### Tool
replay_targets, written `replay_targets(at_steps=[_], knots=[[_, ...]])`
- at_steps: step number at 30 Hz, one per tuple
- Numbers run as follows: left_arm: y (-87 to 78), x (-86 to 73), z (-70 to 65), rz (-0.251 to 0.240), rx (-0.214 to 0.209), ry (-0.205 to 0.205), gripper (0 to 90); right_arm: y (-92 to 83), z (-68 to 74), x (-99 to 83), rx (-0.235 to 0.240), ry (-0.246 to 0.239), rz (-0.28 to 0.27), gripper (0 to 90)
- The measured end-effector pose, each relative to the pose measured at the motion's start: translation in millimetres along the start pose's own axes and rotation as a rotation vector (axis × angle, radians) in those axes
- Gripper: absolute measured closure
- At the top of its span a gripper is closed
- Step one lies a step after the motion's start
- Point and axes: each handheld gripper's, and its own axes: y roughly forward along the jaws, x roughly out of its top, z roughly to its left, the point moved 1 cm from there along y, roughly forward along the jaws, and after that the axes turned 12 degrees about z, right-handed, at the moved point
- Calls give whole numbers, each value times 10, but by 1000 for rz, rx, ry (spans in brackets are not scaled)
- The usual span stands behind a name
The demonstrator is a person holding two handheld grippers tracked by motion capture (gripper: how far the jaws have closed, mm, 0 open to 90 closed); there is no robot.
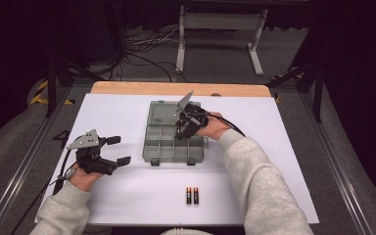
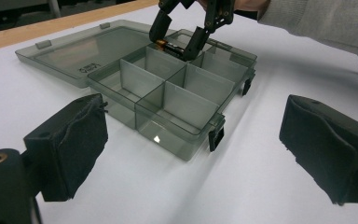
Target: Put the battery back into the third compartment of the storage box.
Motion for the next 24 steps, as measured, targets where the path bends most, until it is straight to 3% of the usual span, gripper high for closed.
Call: replay_targets(at_steps=[17, 24], knots=[[-4, -1, 9, -1, 4, -1, 82, -63, 29, -4, -22, -3, -11, 334], [-2, -3, 10, -4, 4, -4, 82, -249, 108, 22, -38, 21, -51, 155]])
